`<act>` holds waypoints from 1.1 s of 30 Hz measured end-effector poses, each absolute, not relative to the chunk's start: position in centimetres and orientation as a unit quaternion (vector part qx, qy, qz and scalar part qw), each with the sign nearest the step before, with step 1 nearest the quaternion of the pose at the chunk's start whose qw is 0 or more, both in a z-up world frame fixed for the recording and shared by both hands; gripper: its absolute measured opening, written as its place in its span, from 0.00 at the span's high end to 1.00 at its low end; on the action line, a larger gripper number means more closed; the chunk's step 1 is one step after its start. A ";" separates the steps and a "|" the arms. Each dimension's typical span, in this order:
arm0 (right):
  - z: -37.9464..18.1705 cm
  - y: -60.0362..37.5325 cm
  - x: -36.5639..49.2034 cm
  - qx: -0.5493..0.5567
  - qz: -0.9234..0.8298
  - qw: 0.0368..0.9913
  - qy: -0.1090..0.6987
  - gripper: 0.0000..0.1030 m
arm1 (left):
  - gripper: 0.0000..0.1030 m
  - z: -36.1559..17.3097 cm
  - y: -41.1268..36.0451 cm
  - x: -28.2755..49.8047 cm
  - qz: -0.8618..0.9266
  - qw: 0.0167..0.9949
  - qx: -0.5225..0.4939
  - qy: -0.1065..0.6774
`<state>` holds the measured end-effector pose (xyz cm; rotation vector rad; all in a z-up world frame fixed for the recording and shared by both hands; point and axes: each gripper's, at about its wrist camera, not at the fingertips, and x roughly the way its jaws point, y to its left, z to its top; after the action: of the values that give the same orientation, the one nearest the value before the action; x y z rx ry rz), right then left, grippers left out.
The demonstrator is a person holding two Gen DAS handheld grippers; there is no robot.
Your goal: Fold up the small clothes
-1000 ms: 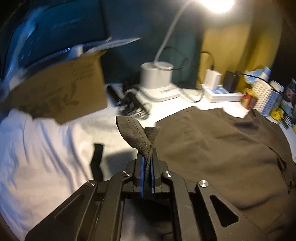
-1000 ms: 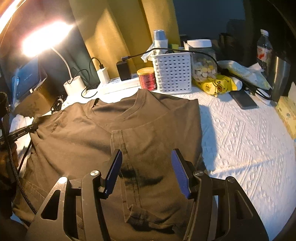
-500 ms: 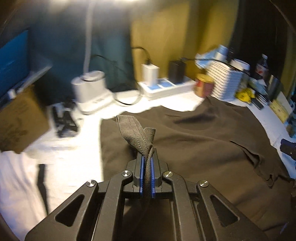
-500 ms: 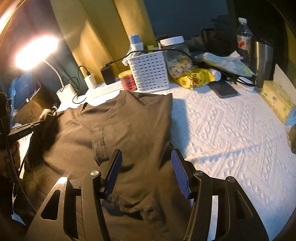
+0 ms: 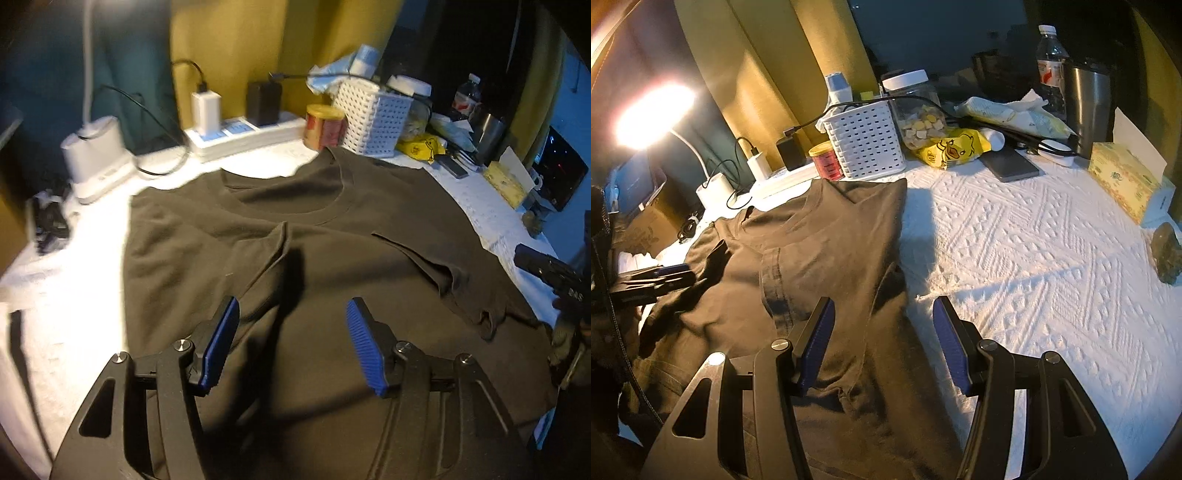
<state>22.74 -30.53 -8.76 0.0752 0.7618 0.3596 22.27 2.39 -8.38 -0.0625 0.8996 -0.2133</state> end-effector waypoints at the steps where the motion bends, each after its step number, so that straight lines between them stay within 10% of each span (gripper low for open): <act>1: -8.8 -30.4 22.7 0.036 0.177 0.912 0.370 0.43 | 0.41 -8.0 3.1 21.6 -0.096 0.897 -0.030 0.431; 13: -9.5 -27.2 21.9 0.018 0.201 0.905 0.375 0.43 | 0.33 -11.1 10.4 18.4 -0.023 0.885 -0.083 0.457; 20: -9.5 -26.8 21.5 0.012 0.197 0.905 0.377 0.43 | 0.91 -10.3 8.1 17.6 -0.043 0.899 -0.033 0.434; 33: -11.0 -24.9 21.2 -0.023 0.220 0.890 0.400 0.43 | 0.91 -10.5 0.9 15.1 -0.184 0.874 0.016 0.450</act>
<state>21.21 -24.86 -10.96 -0.0471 0.8300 0.4576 15.06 0.93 -10.51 0.0334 0.9397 -0.3840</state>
